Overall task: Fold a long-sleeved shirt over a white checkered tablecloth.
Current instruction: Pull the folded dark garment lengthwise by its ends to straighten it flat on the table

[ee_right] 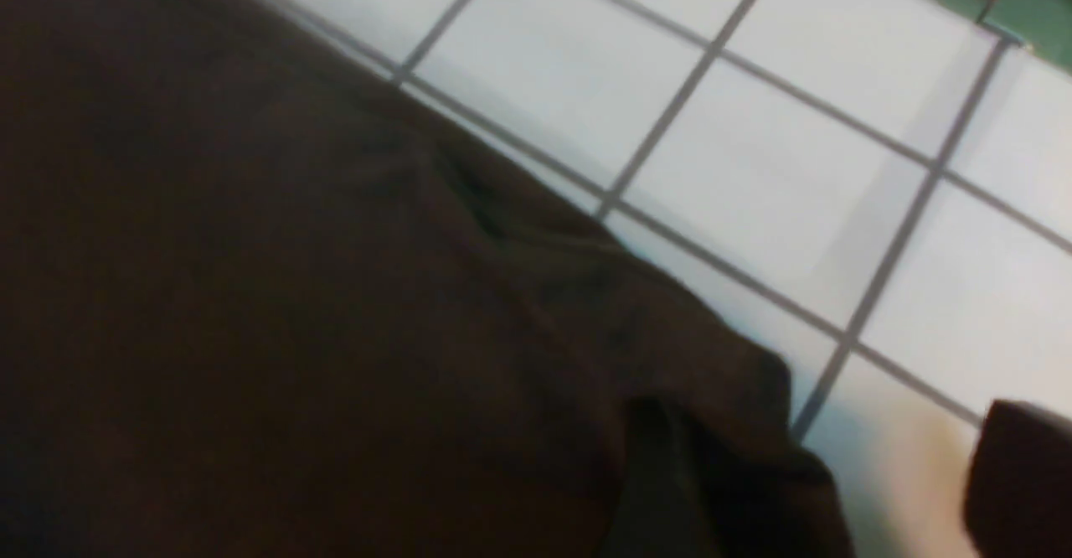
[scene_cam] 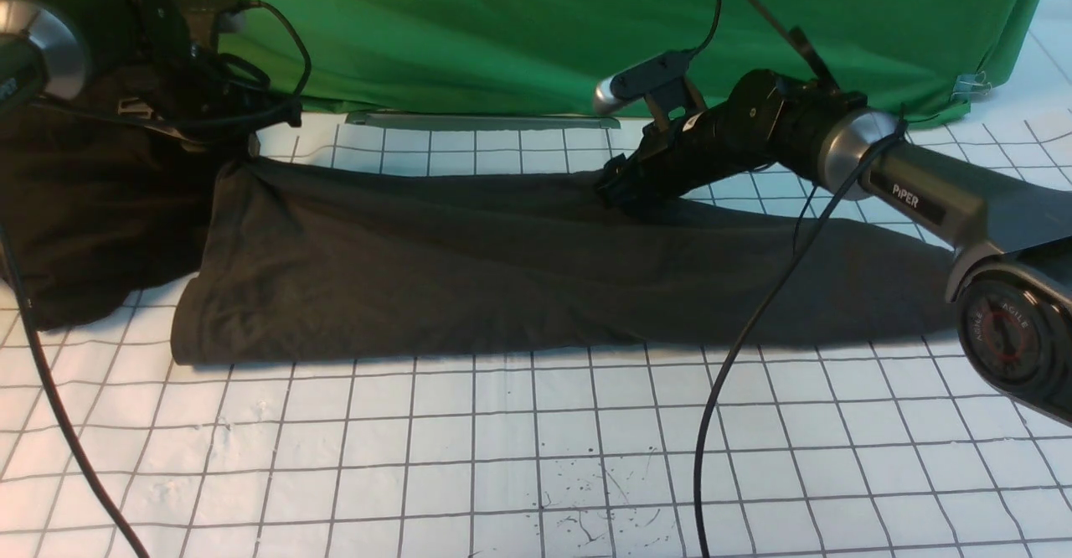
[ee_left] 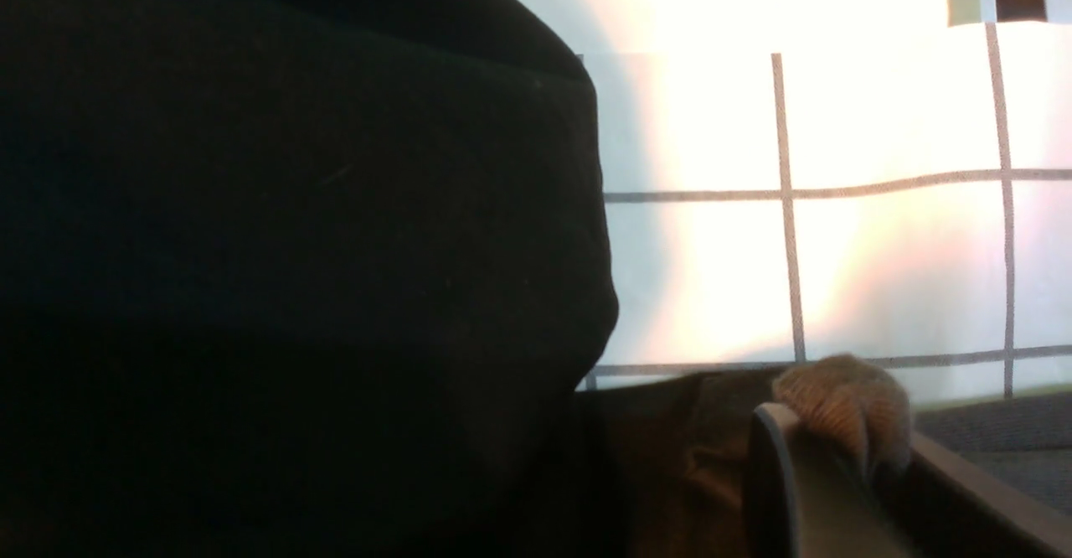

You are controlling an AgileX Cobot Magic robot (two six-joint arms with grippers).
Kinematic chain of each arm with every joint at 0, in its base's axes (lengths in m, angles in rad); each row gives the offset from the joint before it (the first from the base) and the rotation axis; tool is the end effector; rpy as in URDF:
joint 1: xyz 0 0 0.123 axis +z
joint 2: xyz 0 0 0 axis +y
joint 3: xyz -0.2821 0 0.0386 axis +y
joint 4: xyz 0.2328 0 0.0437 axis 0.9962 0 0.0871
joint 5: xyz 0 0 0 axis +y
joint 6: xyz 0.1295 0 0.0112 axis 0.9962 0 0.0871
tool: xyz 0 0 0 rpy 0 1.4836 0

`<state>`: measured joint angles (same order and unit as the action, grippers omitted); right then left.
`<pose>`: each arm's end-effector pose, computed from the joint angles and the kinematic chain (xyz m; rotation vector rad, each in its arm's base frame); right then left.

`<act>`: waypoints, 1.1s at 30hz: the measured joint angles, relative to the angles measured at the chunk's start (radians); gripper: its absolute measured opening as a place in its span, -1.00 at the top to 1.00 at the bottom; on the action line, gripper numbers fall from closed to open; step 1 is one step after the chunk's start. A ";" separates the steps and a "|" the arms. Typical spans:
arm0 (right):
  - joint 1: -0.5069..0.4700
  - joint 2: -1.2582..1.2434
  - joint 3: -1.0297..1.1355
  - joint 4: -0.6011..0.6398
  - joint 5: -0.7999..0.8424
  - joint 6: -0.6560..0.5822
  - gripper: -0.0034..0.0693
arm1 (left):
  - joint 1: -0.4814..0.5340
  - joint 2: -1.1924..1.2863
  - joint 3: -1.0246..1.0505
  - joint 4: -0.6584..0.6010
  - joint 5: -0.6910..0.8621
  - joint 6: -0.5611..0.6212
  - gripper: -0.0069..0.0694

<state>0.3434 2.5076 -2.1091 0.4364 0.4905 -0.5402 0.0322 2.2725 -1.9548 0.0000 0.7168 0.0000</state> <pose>0.5315 0.2176 0.1209 -0.6676 2.2398 0.3302 0.5219 0.0168 0.1767 -0.0405 2.5178 0.0131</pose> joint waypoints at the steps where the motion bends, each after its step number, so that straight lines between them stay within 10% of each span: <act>1: 0.000 0.000 -0.001 0.002 0.003 0.000 -0.03 | 0.000 0.000 0.000 0.000 0.001 0.000 0.76; 3: 0.003 0.000 0.000 0.009 0.009 0.000 0.45 | 0.000 0.000 0.000 0.000 0.001 0.000 0.76; 9: 0.005 -0.016 0.000 -0.010 -0.004 -0.001 0.83 | 0.000 0.000 0.000 -0.005 0.001 0.000 0.76; 24: -0.007 -0.047 0.001 -0.032 -0.198 0.004 0.76 | -0.001 0.000 0.000 -0.013 -0.032 -0.019 0.73; 33: -0.017 -0.048 0.001 -0.044 -0.212 0.004 0.08 | 0.000 -0.002 0.000 0.021 -0.078 -0.051 -0.04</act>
<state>0.3267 2.4593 -2.1086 0.3923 0.2787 -0.5366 0.0320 2.2703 -1.9548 0.0209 0.6391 -0.0508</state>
